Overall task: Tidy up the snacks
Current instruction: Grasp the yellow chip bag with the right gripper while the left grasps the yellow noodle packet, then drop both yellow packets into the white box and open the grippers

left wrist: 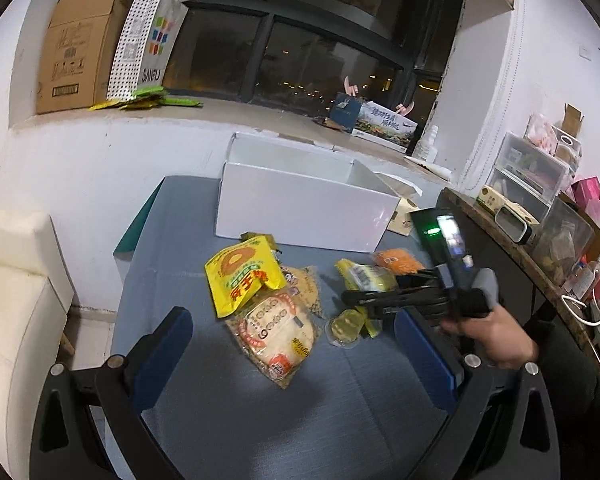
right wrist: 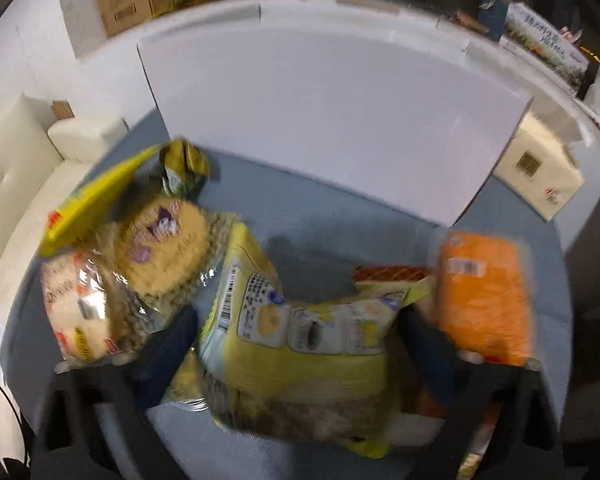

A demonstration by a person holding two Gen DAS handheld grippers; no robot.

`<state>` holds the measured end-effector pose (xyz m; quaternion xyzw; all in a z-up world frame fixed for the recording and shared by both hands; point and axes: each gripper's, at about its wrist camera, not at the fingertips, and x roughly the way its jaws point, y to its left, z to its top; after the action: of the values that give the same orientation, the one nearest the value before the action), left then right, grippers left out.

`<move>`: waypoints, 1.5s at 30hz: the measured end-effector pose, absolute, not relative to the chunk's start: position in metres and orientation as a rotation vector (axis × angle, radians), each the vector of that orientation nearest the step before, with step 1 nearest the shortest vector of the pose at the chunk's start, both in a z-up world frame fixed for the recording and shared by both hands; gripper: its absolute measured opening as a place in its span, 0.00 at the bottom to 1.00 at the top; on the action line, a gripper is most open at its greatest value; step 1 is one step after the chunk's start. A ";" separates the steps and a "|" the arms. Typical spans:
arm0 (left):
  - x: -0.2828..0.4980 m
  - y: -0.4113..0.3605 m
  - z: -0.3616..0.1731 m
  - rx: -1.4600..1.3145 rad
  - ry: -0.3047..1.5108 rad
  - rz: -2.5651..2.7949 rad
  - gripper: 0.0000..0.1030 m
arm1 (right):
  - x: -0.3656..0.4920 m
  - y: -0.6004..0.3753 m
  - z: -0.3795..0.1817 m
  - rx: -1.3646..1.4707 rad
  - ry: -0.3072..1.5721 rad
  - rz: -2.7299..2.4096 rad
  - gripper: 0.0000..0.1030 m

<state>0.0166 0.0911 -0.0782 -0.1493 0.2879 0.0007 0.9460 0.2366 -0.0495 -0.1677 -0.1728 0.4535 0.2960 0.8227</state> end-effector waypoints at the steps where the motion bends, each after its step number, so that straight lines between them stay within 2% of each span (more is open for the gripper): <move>1: 0.018 0.092 -0.080 -0.307 0.592 0.003 1.00 | 0.235 -0.053 -0.167 -0.338 0.978 0.656 0.70; 4: 0.026 0.097 -0.087 -0.330 0.607 -0.009 1.00 | 0.221 -0.070 -0.155 -0.253 0.936 0.709 0.66; 11: 0.085 0.117 -0.107 -0.411 0.742 -0.014 1.00 | 0.196 -0.127 -0.101 0.005 0.790 0.782 0.65; 14: 0.118 0.139 -0.126 -0.559 0.825 -0.036 1.00 | 0.182 -0.153 -0.080 0.105 0.737 0.834 0.65; 17: 0.141 0.160 -0.143 -0.679 0.879 -0.007 1.00 | 0.168 -0.171 -0.065 0.149 0.685 0.840 0.65; 23: 0.180 0.164 -0.167 -0.633 1.030 0.075 1.00 | 0.151 -0.194 -0.054 0.197 0.641 0.848 0.65; 25: 0.186 0.163 -0.172 -0.648 1.031 0.048 0.99 | 0.150 -0.194 -0.054 0.190 0.633 0.842 0.65; 26: 0.186 0.162 -0.171 -0.638 1.025 0.047 0.93 | 0.150 -0.193 -0.054 0.189 0.635 0.844 0.65; 27: 0.184 0.159 -0.169 -0.620 1.005 0.038 0.77 | 0.152 -0.193 -0.053 0.189 0.636 0.848 0.65; 31: 0.178 0.151 -0.158 -0.575 0.958 -0.013 0.51 | 0.151 -0.192 -0.058 0.173 0.640 0.842 0.65; 36: 0.149 0.136 -0.126 -0.484 0.810 -0.055 0.46 | 0.153 -0.192 -0.064 0.191 0.657 0.844 0.65; 45: 0.140 0.114 -0.044 -0.343 0.616 -0.116 0.46 | 0.172 -0.185 -0.062 0.199 0.659 0.827 0.65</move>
<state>0.1396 0.1137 -0.0438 -0.1681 0.3017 -0.0568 0.9367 0.1721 -0.1849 -0.0617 0.0946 0.3139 0.3938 0.8588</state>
